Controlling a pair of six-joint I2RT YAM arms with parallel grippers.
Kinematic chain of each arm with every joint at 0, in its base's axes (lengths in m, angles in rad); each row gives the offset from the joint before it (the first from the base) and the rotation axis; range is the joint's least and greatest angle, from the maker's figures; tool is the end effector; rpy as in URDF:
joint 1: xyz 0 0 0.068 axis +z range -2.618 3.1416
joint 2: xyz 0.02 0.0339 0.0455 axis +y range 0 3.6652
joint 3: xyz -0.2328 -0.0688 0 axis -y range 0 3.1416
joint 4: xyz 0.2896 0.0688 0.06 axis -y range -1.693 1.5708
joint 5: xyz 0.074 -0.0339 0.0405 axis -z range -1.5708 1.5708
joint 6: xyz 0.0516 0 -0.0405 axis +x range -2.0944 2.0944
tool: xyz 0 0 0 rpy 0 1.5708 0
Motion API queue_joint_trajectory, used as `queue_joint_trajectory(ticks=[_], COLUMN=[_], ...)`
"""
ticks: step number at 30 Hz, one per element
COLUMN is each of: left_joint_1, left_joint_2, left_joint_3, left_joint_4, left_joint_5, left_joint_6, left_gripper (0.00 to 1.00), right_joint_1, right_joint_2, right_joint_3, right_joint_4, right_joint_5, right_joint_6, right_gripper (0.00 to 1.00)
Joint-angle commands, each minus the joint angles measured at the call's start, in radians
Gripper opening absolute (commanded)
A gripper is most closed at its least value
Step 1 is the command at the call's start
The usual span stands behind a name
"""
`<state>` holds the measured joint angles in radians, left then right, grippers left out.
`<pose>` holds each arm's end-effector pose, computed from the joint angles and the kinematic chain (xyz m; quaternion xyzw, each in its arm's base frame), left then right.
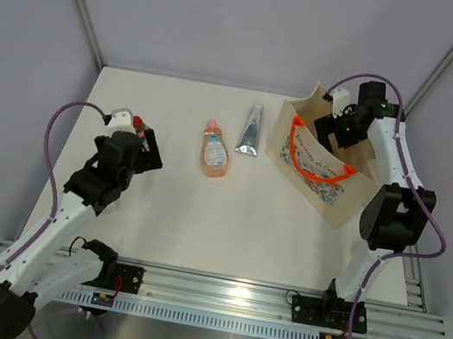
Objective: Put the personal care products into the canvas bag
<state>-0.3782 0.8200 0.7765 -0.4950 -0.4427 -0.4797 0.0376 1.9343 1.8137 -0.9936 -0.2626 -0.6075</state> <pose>0.2467 -0.0742 0.2692 -0.1513 0.8419 -0.0266 0.5173 0.4513 0.0304 0.2447 -0.3342 0.9065 0.0593 0.2512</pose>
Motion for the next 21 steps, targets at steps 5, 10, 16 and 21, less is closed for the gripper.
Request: queue_joint_trajectory(ticks=[5,10,16,21], left_joint_1=[0.162,0.228,0.268,0.298], left_joint_2=[0.233,0.358,0.548,0.636], left_joint_3=[0.049,0.060,0.122,0.135], left_joint_4=[0.151,0.300,0.453,0.527], left_joint_5=[0.042,0.247,0.341,0.427], left_joint_6=[0.116,0.260,0.421,0.461], left_gripper=[0.99,0.99,0.93,0.79], right_joint_1=[0.002,0.004,0.005,0.007], right_joint_2=[-0.290,-0.500,-0.748,-0.830], right_joint_3=[0.200,0.023,-0.387,-0.554], right_joint_4=[-0.046,0.044,0.281,0.300], right_joint_5=[-0.193,-0.490,-0.881,-0.987], right_joint_6=[0.054,0.083,0.051,-0.012], right_gripper=[0.99,1.00,0.99,0.99])
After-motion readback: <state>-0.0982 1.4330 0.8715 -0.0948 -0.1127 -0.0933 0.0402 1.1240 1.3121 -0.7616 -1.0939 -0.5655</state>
